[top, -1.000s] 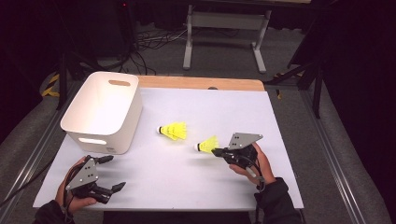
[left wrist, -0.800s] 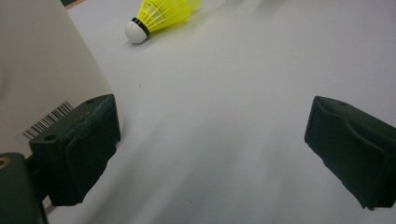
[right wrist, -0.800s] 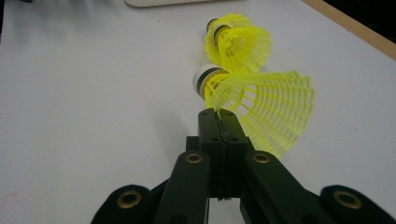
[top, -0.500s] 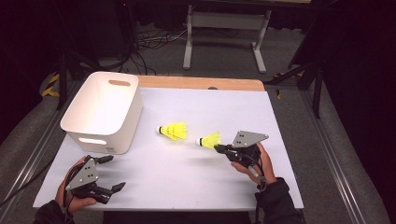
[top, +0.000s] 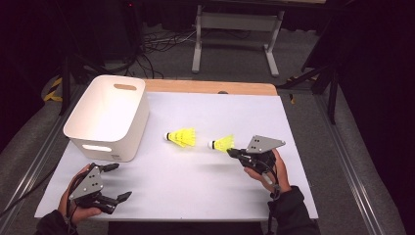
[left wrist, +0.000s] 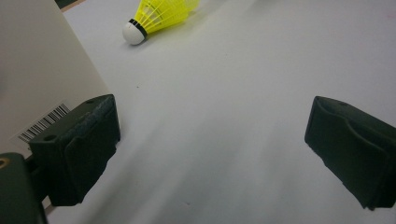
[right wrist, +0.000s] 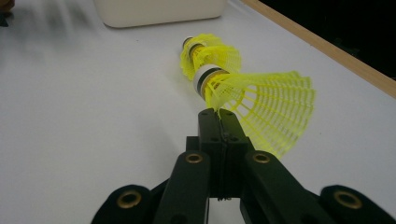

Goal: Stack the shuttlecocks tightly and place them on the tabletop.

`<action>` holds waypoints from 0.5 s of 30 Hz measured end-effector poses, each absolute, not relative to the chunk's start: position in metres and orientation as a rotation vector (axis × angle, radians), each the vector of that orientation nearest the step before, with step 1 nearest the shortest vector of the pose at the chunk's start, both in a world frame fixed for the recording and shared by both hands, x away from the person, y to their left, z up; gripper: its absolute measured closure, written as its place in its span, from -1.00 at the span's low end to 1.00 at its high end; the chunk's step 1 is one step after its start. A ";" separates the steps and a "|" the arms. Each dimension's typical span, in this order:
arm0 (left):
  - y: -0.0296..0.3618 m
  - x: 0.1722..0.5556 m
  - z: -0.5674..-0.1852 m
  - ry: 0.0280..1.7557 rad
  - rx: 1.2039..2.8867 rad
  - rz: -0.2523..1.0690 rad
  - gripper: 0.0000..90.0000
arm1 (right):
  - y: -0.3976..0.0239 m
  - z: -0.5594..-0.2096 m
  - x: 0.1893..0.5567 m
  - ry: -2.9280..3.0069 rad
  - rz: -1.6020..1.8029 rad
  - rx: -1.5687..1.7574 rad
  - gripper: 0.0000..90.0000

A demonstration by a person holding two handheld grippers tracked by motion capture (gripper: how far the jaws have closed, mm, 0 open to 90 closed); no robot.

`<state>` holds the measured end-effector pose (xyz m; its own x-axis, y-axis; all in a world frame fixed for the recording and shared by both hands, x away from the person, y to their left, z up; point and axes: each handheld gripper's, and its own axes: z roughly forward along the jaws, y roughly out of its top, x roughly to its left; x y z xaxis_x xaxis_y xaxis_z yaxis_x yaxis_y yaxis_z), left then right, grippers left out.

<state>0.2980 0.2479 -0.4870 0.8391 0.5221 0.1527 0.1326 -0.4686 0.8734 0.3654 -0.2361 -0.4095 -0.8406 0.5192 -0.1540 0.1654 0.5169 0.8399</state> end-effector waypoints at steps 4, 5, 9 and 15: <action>0.248 0.298 -0.487 0.479 2.035 0.499 -0.91 | -0.237 -0.410 0.366 2.370 1.254 0.571 1.00; 0.248 0.298 -0.487 0.477 2.035 0.501 -0.91 | -0.237 -0.410 0.367 2.367 1.252 0.575 1.00; 0.248 0.298 -0.487 0.477 2.035 0.499 -0.91 | -0.238 -0.411 0.370 2.366 1.248 0.587 1.00; 0.248 0.298 -0.487 0.474 2.034 0.498 -0.91 | -0.238 -0.413 0.374 2.363 1.246 0.600 1.00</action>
<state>0.2984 0.2481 -0.4870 0.8416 0.5175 0.1547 0.1285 -0.4700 0.8733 0.3739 -0.2383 -0.4135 -0.8274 0.5418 -0.1479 0.1840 0.5103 0.8401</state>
